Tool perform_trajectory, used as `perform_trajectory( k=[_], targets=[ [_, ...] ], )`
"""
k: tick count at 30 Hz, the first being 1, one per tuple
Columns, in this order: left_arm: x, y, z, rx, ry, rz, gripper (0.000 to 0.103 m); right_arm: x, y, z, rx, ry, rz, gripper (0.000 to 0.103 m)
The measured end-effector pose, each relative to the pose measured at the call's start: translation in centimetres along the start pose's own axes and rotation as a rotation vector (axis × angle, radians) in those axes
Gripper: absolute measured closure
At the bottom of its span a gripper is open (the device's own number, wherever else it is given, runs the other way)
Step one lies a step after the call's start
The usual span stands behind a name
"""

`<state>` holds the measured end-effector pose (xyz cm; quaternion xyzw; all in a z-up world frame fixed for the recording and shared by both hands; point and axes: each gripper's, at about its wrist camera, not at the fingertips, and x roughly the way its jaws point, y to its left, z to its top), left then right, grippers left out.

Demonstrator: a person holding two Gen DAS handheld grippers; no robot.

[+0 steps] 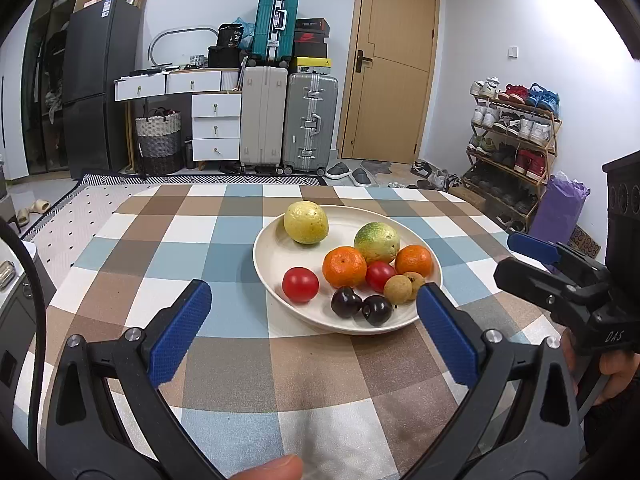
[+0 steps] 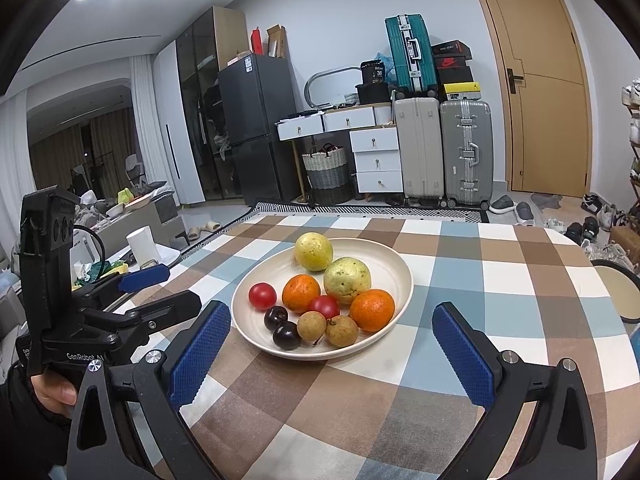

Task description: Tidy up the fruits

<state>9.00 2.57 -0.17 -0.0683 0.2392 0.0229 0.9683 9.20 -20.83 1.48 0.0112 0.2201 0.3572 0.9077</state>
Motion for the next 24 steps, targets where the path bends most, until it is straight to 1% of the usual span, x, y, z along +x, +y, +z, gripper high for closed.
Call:
perform_trajectory(
  k=[24],
  targets=[
    [0.13, -0.02, -0.13, -0.006, 0.003, 0.0, 0.001, -0.06, 0.12, -0.05, -0.009, 0.0, 0.001, 0.0]
  ],
)
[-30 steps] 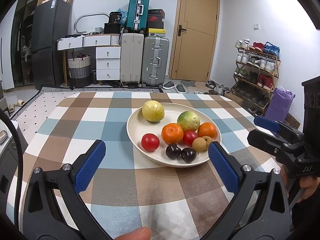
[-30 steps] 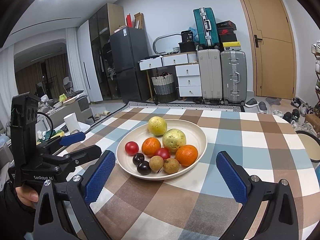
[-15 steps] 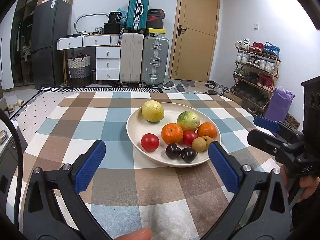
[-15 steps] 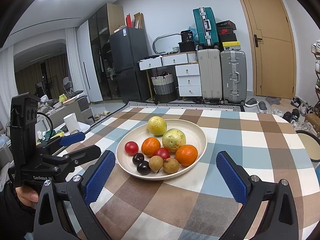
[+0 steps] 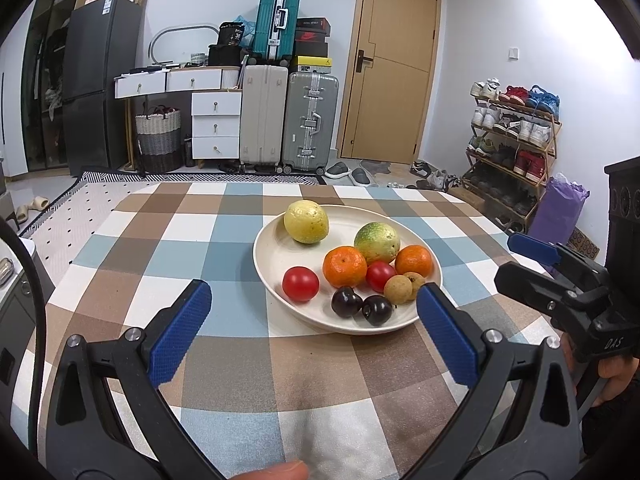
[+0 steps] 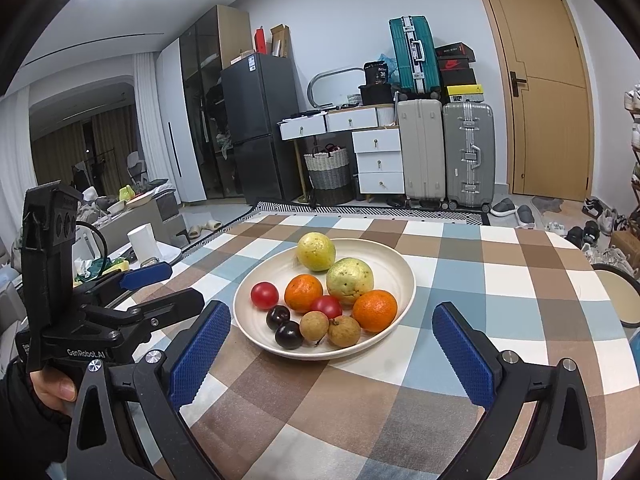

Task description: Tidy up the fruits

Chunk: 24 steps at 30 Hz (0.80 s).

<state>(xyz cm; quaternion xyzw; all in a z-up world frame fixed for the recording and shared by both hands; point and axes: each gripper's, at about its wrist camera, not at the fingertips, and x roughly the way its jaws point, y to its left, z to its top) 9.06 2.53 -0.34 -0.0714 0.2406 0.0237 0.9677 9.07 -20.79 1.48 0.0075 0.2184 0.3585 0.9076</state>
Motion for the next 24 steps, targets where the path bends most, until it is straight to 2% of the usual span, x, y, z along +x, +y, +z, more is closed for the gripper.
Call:
perform_trajectory(
  k=[24],
  targets=[
    [0.27, 0.45, -0.22, -0.015, 0.008, 0.002, 0.001, 0.02, 0.18, 0.02, -0.006, 0.001, 0.0, 0.0]
  ],
)
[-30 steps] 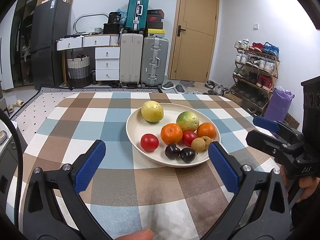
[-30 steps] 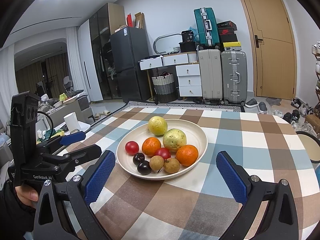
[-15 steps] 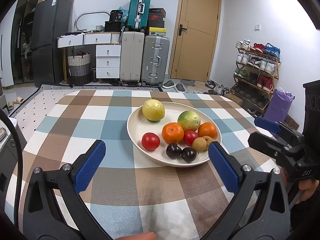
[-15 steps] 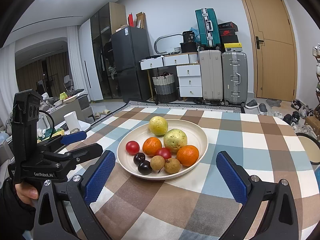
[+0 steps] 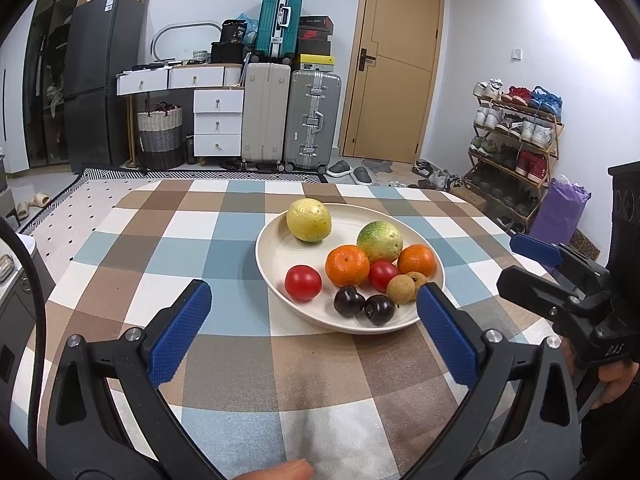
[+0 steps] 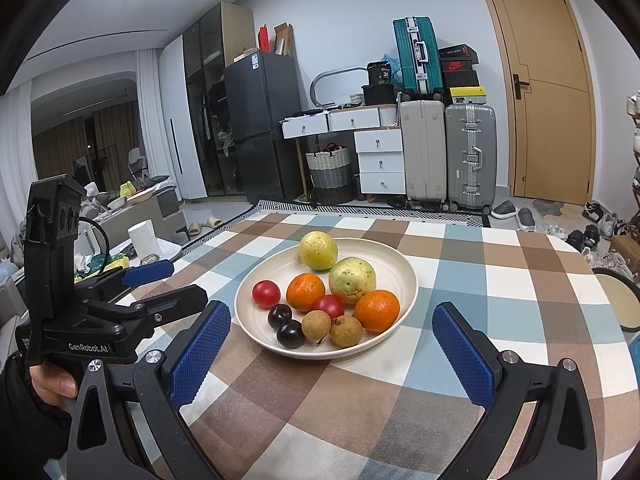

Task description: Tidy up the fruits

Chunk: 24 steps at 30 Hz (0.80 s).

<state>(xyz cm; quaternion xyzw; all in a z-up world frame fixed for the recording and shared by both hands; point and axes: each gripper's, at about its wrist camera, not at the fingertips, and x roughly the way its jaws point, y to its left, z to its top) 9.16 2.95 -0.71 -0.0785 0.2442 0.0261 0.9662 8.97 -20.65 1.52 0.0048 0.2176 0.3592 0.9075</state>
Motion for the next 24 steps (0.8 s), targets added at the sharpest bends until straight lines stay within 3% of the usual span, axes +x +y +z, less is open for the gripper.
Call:
perform_trajectory(
  k=[19, 24],
  targets=[
    [0.0, 0.1, 0.1, 0.0, 0.001, 0.002, 0.001, 0.0, 0.2, 0.0, -0.005, -0.001, 0.0, 0.0],
    [-0.1, 0.4, 0.3, 0.001, -0.013, 0.009, 0.001, 1.2, -0.3, 0.1, 0.003, 0.043, -0.006, 0.0]
  ],
)
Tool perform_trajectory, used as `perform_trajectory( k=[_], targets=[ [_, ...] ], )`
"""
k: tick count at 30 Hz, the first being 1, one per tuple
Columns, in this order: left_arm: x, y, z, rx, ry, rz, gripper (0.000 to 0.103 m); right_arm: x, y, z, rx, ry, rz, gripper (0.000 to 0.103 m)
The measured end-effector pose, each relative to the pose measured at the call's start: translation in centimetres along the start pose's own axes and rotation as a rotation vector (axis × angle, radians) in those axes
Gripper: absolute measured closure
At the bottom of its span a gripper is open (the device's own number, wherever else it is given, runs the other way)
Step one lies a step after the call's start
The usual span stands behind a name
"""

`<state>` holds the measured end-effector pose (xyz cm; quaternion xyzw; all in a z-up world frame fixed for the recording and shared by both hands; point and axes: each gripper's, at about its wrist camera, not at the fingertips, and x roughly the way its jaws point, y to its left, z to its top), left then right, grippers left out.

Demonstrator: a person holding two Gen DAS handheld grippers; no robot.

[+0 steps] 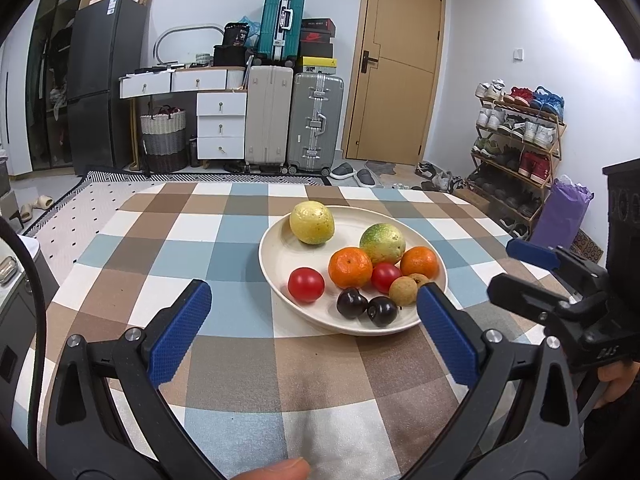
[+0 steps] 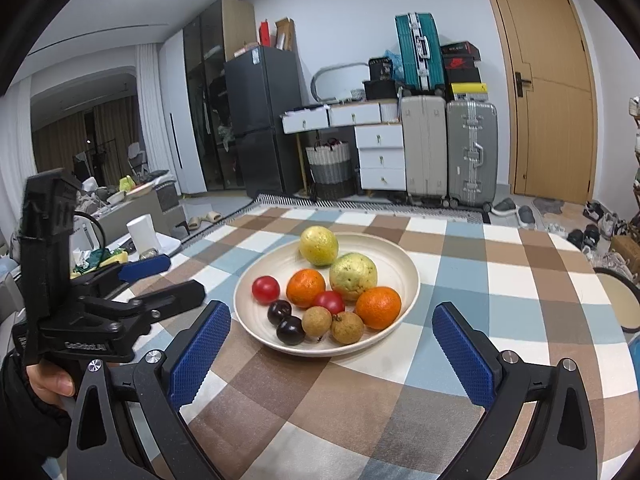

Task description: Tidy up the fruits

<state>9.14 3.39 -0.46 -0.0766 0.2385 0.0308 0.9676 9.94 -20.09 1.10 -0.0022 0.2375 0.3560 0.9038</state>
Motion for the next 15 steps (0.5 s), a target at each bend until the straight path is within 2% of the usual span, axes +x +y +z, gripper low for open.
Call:
perform_trajectory(
  k=[15],
  targets=[
    [-0.1, 0.0, 0.1, -0.002, -0.004, -0.015, 0.001, -0.4, -1.2, 0.0, -0.004, -0.022, 0.003, 0.0]
  ],
)
